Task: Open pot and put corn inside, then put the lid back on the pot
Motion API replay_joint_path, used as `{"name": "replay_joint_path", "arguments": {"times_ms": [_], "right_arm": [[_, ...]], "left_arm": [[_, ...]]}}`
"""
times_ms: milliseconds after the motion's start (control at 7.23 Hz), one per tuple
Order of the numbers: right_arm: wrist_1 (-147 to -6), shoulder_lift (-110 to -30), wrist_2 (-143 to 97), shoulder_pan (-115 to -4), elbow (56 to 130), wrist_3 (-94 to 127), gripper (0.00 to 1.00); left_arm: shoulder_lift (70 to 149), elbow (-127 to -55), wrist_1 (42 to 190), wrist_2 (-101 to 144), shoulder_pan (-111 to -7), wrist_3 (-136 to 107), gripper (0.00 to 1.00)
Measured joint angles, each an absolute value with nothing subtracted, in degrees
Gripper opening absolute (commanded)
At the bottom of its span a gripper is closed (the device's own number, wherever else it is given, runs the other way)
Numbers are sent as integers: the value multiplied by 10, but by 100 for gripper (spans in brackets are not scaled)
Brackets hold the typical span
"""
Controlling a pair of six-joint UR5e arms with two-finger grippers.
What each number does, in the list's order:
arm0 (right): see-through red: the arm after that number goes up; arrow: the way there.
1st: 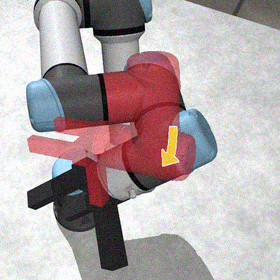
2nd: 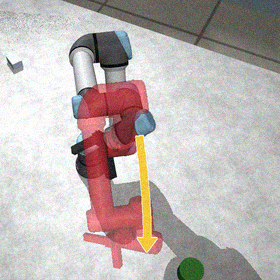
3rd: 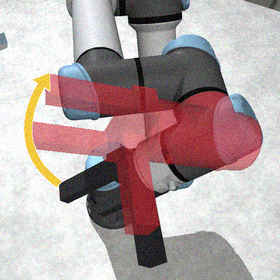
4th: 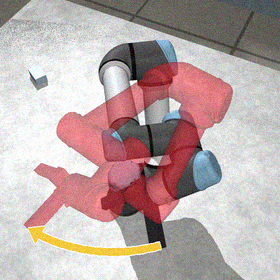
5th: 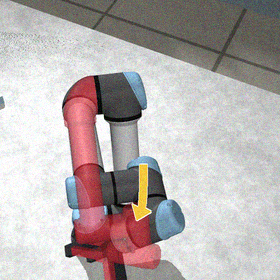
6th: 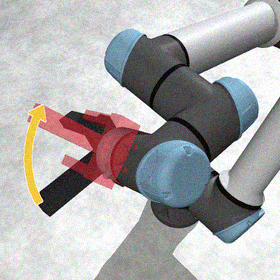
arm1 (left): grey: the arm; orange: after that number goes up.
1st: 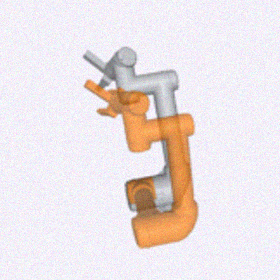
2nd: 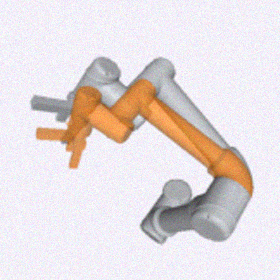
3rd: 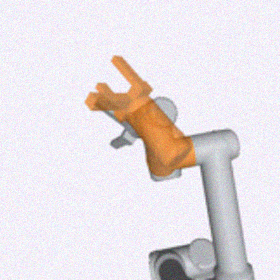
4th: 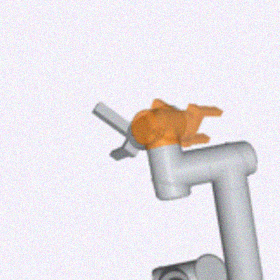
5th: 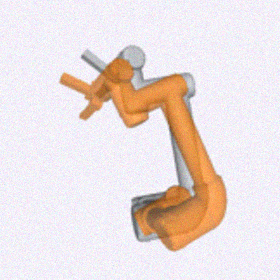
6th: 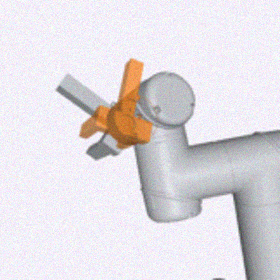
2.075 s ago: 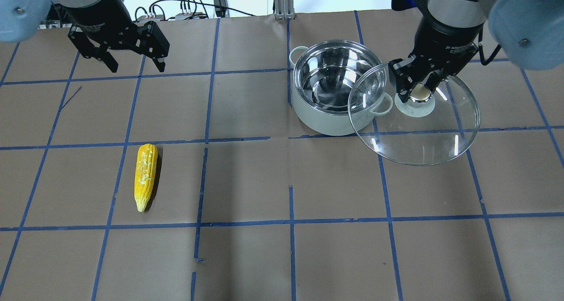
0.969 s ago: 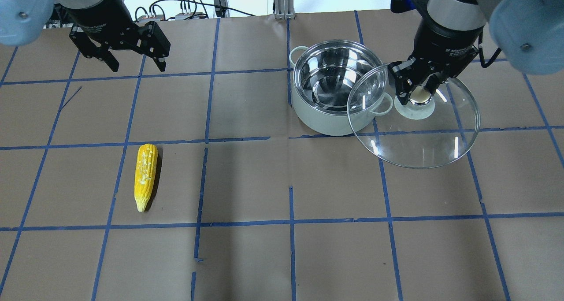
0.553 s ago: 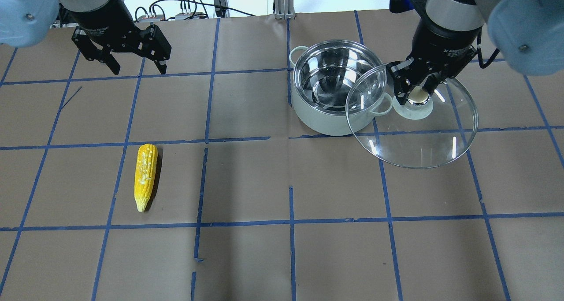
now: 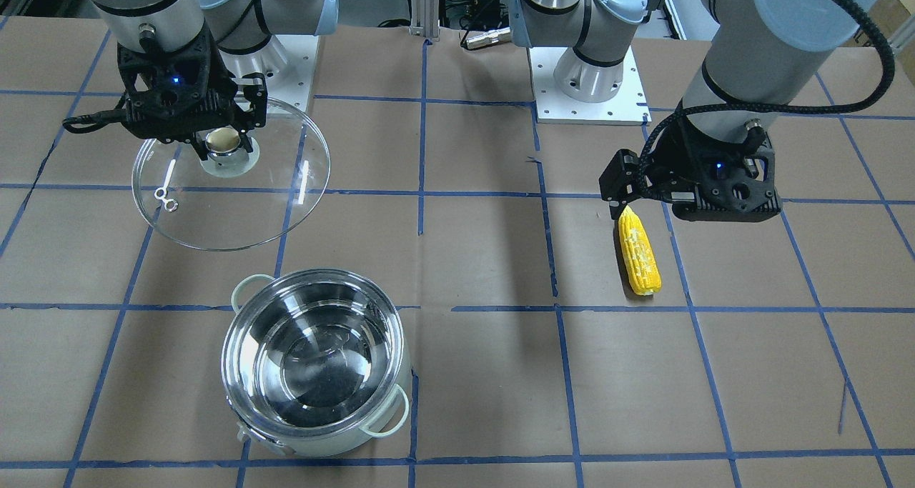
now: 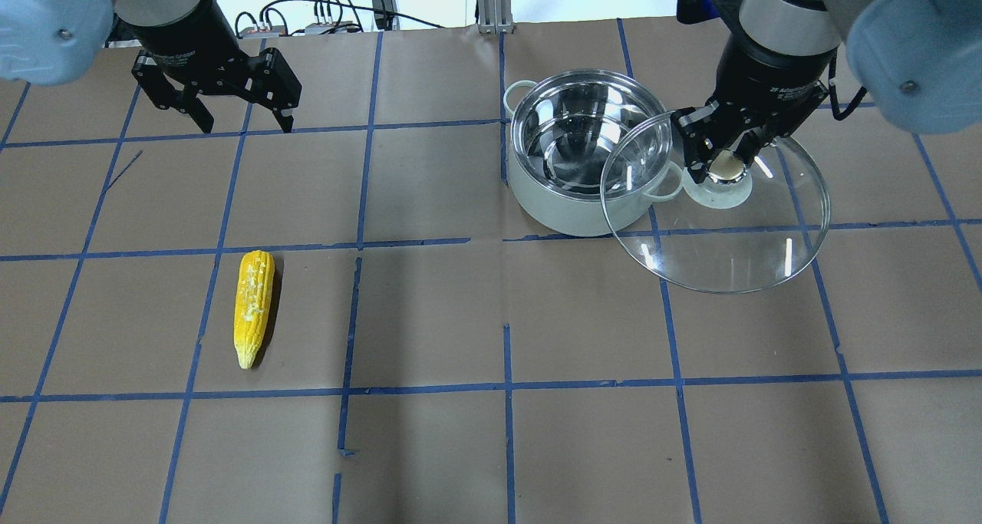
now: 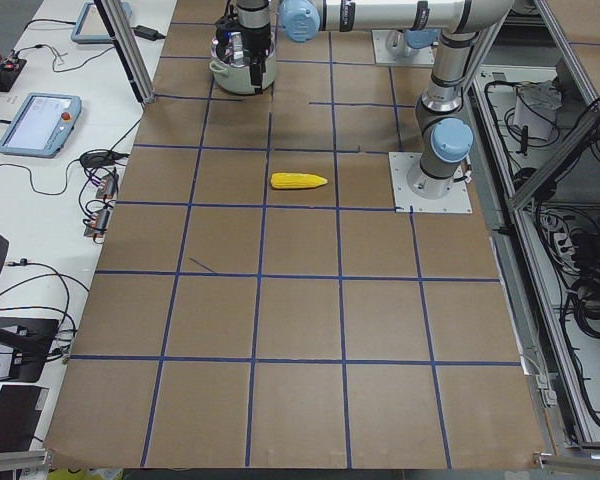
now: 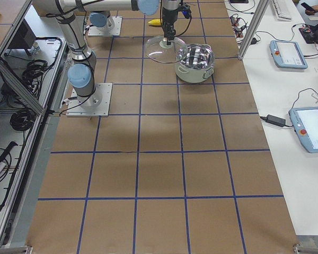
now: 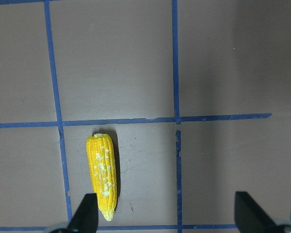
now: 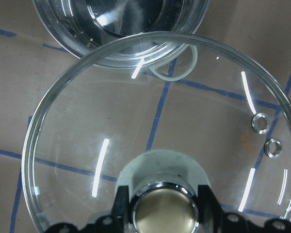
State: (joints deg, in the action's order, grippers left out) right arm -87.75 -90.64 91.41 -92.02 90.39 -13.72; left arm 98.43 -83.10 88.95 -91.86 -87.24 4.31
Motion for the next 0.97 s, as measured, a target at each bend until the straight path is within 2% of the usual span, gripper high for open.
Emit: {"name": "replay_joint_path", "arguments": {"times_ms": [969], "right_arm": [[-877,-907,915,-920,902,-137,28]], "left_arm": [[990,-829,866,-914,-874,42,100]]}}
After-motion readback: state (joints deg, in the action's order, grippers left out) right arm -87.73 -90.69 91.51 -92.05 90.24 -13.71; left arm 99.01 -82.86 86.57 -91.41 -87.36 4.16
